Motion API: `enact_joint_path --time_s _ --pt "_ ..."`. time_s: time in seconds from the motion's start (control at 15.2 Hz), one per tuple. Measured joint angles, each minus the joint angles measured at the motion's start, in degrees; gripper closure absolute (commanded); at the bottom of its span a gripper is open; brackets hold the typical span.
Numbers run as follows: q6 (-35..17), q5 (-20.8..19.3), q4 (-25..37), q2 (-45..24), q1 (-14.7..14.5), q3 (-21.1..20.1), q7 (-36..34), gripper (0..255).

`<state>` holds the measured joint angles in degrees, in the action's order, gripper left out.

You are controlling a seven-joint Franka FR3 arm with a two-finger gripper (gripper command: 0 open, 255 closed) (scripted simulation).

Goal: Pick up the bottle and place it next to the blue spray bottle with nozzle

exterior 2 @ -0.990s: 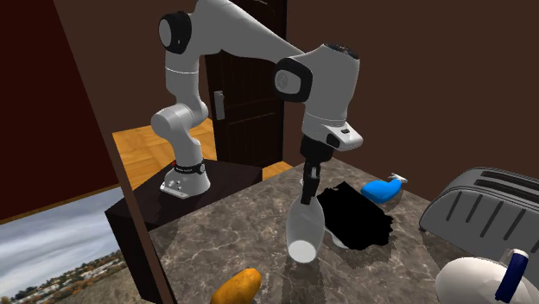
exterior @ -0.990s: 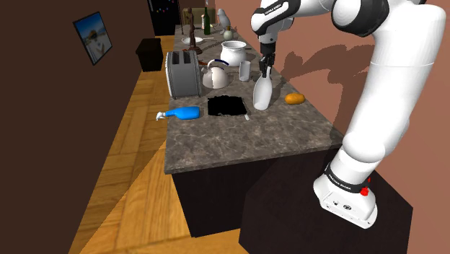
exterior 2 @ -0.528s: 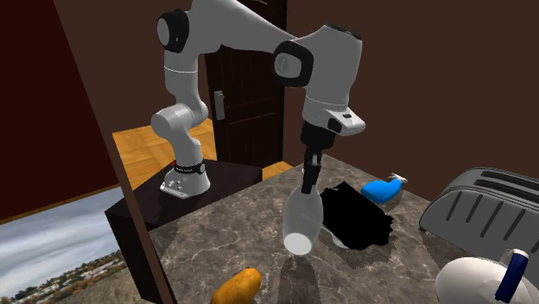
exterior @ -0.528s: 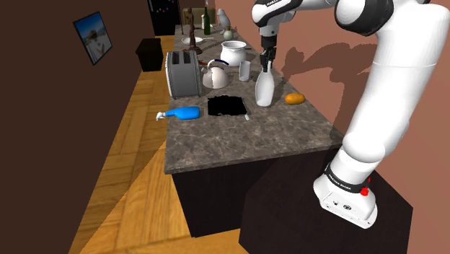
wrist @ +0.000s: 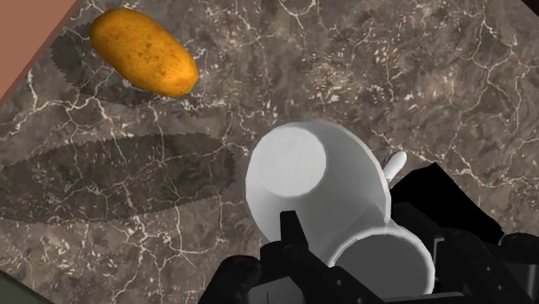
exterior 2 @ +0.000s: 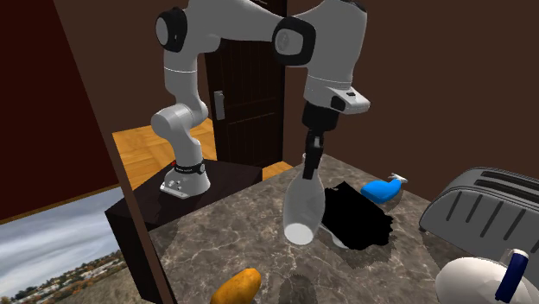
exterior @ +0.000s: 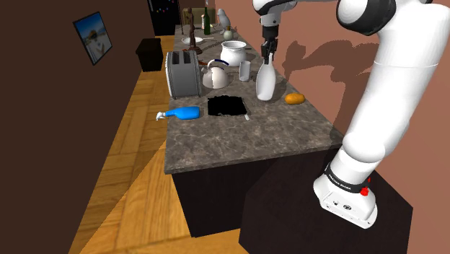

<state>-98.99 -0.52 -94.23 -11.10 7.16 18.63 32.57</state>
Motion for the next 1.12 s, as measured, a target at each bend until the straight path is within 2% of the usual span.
enact_joint_path --time_s 0.33,1.12 --pt "3.1 -0.1 2.69 0.39 -0.3 -0.16 -0.42 255" --pt "3.6 -0.5 -1.71 4.84 -9.31 -6.65 -15.77 255"
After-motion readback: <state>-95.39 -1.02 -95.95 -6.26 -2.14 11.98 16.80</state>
